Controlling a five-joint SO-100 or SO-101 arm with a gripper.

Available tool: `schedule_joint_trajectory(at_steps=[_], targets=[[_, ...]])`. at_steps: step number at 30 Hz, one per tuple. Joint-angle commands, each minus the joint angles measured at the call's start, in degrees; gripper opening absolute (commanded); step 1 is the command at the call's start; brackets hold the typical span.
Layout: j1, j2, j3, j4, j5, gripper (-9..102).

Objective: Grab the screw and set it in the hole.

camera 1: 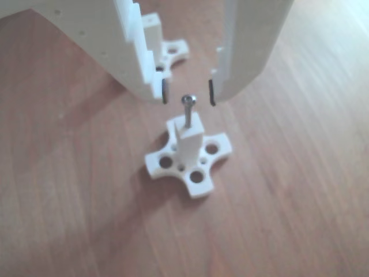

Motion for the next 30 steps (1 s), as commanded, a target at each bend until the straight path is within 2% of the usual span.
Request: schedule_joint_trajectory(at_steps=[1,30], targets=[[0.09,1.41,-2.81,-0.70,0.18,9],[-0.70,-0.79,-2.37,-1.49,0.18,9]])
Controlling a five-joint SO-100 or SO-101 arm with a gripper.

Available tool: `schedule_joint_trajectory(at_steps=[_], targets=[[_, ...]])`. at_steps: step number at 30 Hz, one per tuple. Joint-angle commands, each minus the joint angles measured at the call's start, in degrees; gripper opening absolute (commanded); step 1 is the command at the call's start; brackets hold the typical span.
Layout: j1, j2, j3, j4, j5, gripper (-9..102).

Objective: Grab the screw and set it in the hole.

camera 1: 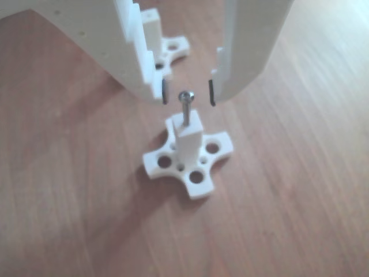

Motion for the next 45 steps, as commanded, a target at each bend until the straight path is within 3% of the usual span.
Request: schedule_joint_trajectory(at_steps=[1,45], targets=[[-0.09,1.49,-2.37,-0.44,0.18,9],[0.79,-0.09,-2.99,-1.14,-0.18,9]])
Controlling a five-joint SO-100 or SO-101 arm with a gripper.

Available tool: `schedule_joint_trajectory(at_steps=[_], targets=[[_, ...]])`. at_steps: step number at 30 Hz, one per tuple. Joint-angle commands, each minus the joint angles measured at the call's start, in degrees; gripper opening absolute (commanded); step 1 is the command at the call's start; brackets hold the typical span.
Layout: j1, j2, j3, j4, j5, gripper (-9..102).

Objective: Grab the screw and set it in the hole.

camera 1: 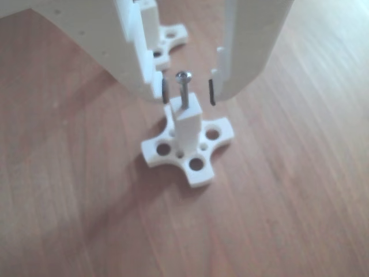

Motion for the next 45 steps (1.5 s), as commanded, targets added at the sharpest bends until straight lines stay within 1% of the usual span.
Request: schedule_joint_trajectory(at_steps=[1,45], targets=[[-0.26,1.23,-2.99,-0.35,-0.09,8],[-1.41,0.97,-4.75,-1.14,0.79,4]])
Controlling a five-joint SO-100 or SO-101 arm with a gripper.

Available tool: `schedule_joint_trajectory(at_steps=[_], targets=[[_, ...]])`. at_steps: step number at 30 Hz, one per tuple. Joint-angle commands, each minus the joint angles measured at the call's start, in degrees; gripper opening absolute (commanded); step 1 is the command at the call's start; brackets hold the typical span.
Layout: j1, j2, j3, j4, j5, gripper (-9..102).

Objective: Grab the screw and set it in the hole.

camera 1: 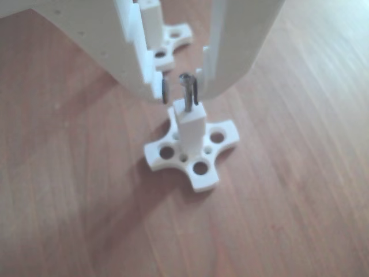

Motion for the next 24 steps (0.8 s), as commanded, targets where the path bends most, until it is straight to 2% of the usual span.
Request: schedule_joint_trajectory(at_steps=[1,24], targets=[[-0.44,1.67,-4.92,-1.05,0.79,4],[0.00,1.41,-5.36,-1.58,0.00,0]])
